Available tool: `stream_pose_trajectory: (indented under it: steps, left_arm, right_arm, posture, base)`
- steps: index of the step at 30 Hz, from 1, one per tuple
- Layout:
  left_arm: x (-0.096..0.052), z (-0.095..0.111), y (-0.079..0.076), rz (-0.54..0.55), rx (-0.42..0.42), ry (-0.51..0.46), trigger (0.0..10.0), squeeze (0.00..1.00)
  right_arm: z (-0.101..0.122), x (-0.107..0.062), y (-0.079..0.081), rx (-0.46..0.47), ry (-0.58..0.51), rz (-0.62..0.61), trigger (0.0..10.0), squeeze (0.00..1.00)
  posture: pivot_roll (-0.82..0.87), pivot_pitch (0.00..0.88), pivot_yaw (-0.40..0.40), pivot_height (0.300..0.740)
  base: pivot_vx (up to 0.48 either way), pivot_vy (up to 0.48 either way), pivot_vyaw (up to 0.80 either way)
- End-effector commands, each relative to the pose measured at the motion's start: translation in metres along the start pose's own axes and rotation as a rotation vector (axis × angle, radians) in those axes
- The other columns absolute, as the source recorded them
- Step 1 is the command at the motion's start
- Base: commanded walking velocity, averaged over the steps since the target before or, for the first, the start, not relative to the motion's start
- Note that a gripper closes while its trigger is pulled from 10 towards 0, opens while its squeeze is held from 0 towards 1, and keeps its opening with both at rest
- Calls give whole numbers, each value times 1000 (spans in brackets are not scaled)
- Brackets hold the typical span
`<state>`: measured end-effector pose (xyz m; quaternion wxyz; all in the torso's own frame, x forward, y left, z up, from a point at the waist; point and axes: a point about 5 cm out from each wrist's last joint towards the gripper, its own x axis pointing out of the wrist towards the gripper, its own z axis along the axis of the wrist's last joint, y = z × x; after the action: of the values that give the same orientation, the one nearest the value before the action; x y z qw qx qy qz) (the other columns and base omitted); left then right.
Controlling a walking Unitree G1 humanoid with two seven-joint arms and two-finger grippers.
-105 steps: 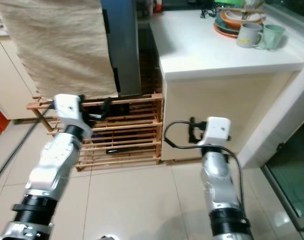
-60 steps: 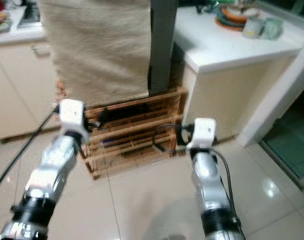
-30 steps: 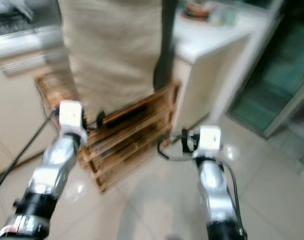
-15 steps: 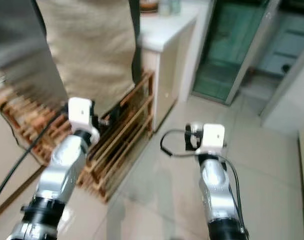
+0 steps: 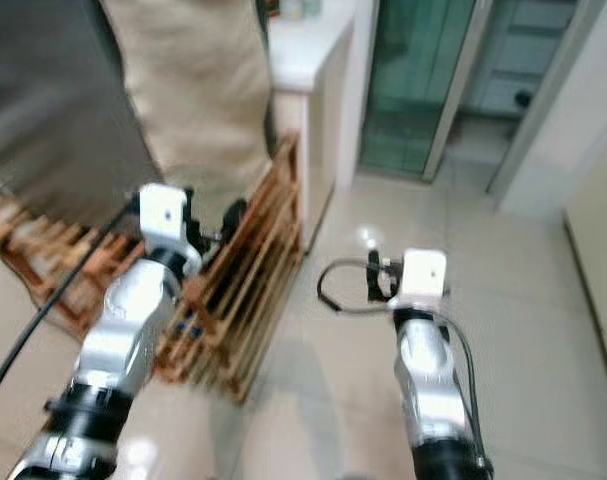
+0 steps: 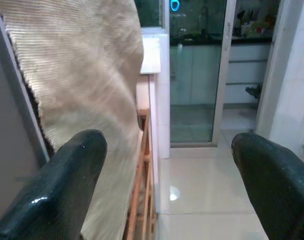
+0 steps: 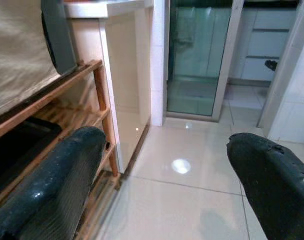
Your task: Restocking fridge
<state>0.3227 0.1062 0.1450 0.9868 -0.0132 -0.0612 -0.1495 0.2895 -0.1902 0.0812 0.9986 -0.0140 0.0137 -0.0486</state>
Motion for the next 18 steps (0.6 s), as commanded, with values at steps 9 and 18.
stream_pose_trajectory:
  steps: [9,18]
  left_arm:
    - [8,32,6,66,64,-97,10000,0]
    - [-46,6,32,34,108,2,10000,0]
  right_arm:
    - [25,8,10,-11,-94,31,10000,0]
    - [50,-34,6,-54,-178,27,10000,0]
  posture:
    - [-166,0,66,740]
    - [-148,0,62,740]
  base:
    - [0,0,0]
    - [0,0,0]
